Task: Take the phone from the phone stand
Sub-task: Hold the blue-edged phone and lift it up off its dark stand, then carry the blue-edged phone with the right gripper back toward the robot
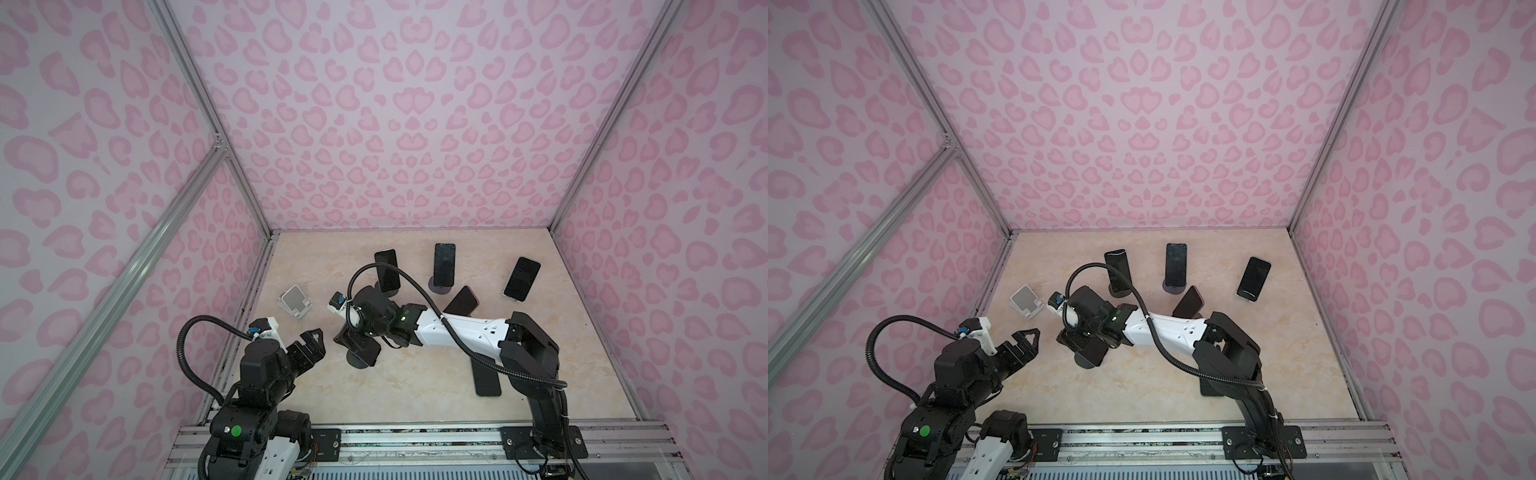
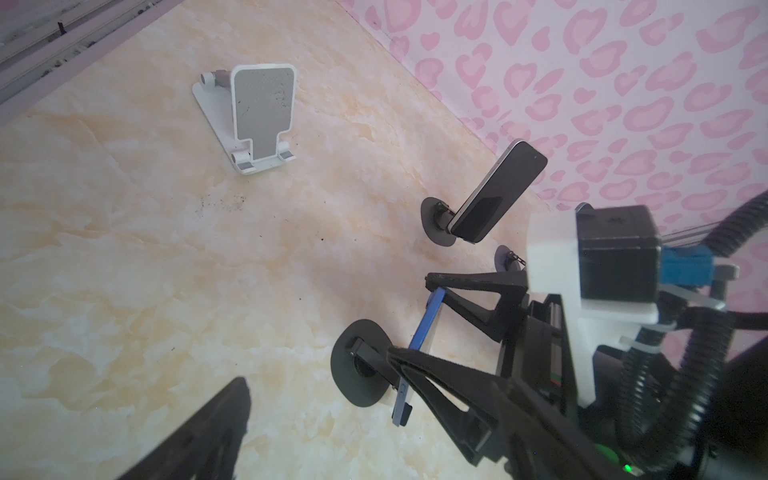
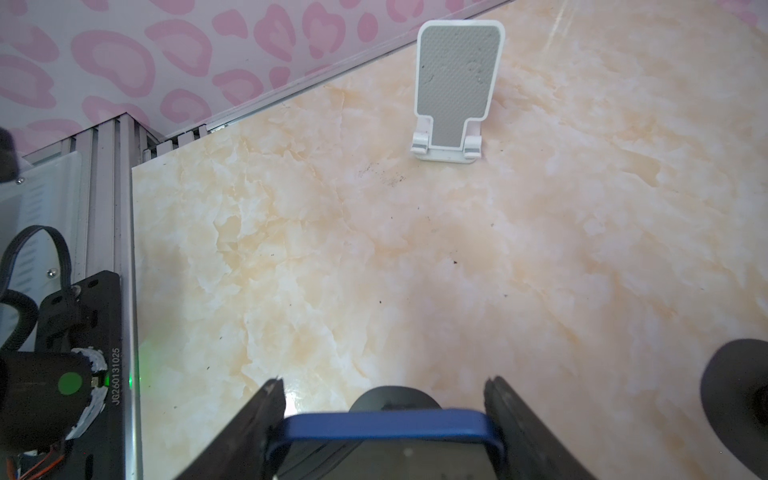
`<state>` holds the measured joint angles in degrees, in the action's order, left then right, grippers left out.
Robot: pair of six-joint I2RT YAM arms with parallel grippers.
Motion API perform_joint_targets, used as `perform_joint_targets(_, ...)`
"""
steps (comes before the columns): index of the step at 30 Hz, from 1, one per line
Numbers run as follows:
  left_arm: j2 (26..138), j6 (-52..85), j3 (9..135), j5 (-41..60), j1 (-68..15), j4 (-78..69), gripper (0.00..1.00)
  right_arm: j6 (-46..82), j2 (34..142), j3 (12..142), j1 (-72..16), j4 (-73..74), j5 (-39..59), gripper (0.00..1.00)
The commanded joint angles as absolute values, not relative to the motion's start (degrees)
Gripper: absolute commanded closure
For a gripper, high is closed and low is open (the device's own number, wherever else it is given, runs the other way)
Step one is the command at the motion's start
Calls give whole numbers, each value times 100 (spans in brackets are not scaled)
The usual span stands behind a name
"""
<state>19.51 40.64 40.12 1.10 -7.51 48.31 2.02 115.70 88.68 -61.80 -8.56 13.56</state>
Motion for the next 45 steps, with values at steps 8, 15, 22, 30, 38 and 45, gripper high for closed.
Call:
perform_joint_targets(8,1912,4008,4047,131,-743,4914,4,351,11225,8278,-6240,-194,1094,36)
perform_joint_targets(15,1901,3997,4041,138,-746,4887,4,378,11092,8104,-6299,11,1031,37)
perform_joint_targets(22,1913,3990,4104,149,-747,4913,4,413,10863,7973,-6341,83,932,39)
perform_joint_targets(30,1963,4008,4159,207,-743,4875,4,431,10596,7843,-6368,124,822,40)
perform_joint_targets(38,1958,3995,4210,233,-746,4924,4,456,10423,7685,-6406,218,714,41)
perform_joint_targets(45,2004,4008,4179,392,-747,4800,4,544,10110,7437,-6418,353,580,41)
